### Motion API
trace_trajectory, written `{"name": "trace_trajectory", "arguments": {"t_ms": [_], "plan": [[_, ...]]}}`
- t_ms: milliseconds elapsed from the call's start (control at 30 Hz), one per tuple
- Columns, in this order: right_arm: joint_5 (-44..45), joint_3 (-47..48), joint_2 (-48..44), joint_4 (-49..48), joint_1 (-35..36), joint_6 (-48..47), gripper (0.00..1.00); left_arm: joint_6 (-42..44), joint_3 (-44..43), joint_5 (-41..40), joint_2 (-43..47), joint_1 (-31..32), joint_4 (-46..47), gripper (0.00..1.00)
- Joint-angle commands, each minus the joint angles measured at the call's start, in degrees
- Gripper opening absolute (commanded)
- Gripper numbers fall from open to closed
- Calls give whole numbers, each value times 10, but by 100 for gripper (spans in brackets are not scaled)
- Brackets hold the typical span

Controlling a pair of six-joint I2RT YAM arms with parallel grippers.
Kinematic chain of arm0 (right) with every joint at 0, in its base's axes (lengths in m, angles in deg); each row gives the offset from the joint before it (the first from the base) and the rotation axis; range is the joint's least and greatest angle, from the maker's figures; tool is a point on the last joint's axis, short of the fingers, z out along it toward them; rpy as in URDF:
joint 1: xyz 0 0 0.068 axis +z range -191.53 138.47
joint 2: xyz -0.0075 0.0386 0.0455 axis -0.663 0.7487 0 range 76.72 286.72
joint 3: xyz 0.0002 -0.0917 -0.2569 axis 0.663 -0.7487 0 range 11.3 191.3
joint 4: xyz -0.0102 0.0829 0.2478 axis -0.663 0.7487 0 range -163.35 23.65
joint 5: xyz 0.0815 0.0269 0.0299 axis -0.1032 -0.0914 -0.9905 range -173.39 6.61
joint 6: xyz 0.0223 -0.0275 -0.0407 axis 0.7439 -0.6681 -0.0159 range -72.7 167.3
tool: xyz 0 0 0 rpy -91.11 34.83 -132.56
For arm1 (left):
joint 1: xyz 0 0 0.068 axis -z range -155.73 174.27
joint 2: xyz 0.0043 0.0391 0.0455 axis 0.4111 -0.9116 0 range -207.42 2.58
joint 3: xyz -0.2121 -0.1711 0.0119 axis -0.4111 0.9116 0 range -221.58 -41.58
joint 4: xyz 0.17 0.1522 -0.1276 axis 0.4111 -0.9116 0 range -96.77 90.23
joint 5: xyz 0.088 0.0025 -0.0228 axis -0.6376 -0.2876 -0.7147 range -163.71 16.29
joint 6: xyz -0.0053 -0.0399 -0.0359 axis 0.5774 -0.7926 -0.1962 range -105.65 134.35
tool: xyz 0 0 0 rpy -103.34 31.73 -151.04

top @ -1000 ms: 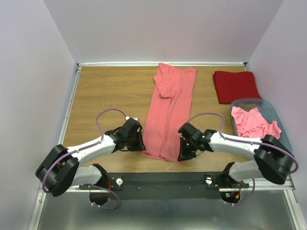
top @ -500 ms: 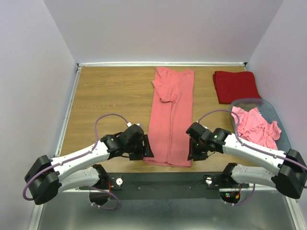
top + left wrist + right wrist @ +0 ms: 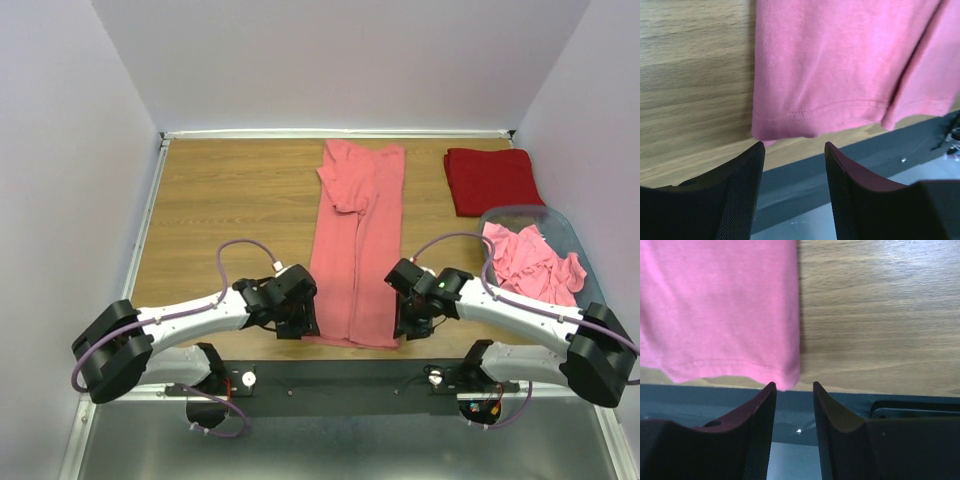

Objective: Fold and stack the t-shirts
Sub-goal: Fold the tshirt

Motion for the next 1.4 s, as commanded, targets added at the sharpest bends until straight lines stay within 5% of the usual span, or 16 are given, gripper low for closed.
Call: {"name": "trace_trajectory", "arguments": {"t_ms": [0,300,700,967,1100,1133,1367], "plan": [[5,-24,9,-26,2,23,43,1,-6,-31,-19,10,12,59],[-6,-44,5,-54,3,39,42,-9,-35,-114,15,11,-75,59],[-35,-51,26,-77,3,33,42,21,-37,-105,-58,17,-17,58],[-61,-77,28,-77,4,27,30,26,-14,-87,-64,22,1,42],[-62,-82,18,-64,4,25,11,34,-8,-83,-64,25,-13,14],[-59,-82,14,-50,4,26,8,34,-8,-86,-62,25,-20,0],[-40,-80,-10,23,4,27,1,23,-4,-76,-29,25,-54,0]]}}
